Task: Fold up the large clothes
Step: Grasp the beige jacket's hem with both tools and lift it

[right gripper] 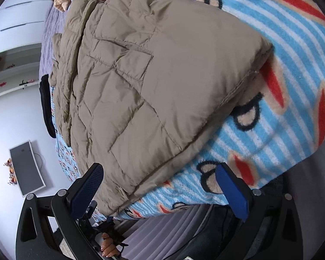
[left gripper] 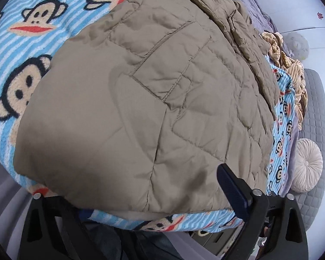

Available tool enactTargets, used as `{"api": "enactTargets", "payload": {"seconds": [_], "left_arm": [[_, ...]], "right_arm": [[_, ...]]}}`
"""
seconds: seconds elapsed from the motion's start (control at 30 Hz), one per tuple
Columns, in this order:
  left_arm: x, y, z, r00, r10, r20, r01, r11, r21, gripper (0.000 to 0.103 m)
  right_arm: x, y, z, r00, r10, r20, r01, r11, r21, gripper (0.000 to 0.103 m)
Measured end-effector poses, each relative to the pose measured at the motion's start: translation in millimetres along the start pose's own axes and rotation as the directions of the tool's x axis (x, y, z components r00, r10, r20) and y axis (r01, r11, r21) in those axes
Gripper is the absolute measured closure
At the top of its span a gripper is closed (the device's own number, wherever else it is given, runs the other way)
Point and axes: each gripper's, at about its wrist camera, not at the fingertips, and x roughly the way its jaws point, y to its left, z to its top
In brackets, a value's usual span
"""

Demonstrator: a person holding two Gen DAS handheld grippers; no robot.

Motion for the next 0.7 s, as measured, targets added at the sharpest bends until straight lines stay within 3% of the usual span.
{"api": "enactTargets", "payload": {"seconds": [0.03,0.07,0.1,0.17,0.23,0.3,0.37,0.47,0.7], "left_arm": [[3.2,-1.9,3.3,1.0,0.005,-0.005,-0.005,1.0,0.001,0.016],[4.8,-2.6,5.6,1.0,0.014,-0.005,-0.014,1.0,-0.001,0.032],[7.0,-3.8,8.4,1.0,0.019,-0.014,-0.019,1.0,0.0,0.06],[6.3,-4.2,14.7,1.0,-0.005,-0.022,0.005,1.0,-0.01,0.086],[-4.8,-5.1,18.7,1.0,-0.015,0.012,0.015,1.0,-0.001,0.087],[-17.5,-11.0,21.2,0.999,-0.019,0.042,0.017,0.999,0.032,0.087],[-28.4,-19.1,23.8,0.998,-0.025,0.057,0.021,0.998,0.067,0.087],[-42.5,-31.3,28.9,0.997,-0.031,0.073,0.022,0.992,0.124,0.087],[-74.4,-60.4,56.3,0.991,-0.073,0.114,0.043,0.969,0.245,0.087]], "right_arm": [[1.7,-2.2,4.0,1.0,0.02,0.009,-0.021,1.0,0.017,0.001],[3.9,-4.6,8.2,0.999,0.04,0.017,-0.04,0.999,0.035,0.002],[7.0,-6.8,11.9,0.998,0.056,0.022,-0.057,0.997,0.052,0.003],[14.4,-11.9,18.1,0.996,0.078,0.032,-0.081,0.992,0.095,0.004],[19.3,-17.1,22.0,0.994,0.104,0.046,-0.11,0.983,0.144,0.008],[20.9,-20.6,23.1,0.99,0.129,0.056,-0.137,0.974,0.179,0.028],[18.8,-21.3,22.5,0.99,0.122,0.065,-0.132,0.974,0.185,0.081],[11.2,-15.8,20.1,0.988,0.123,0.094,-0.138,0.976,0.17,0.09],[-17.0,30.1,17.4,0.976,0.137,0.167,-0.142,0.99,0.022,0.093]]}}
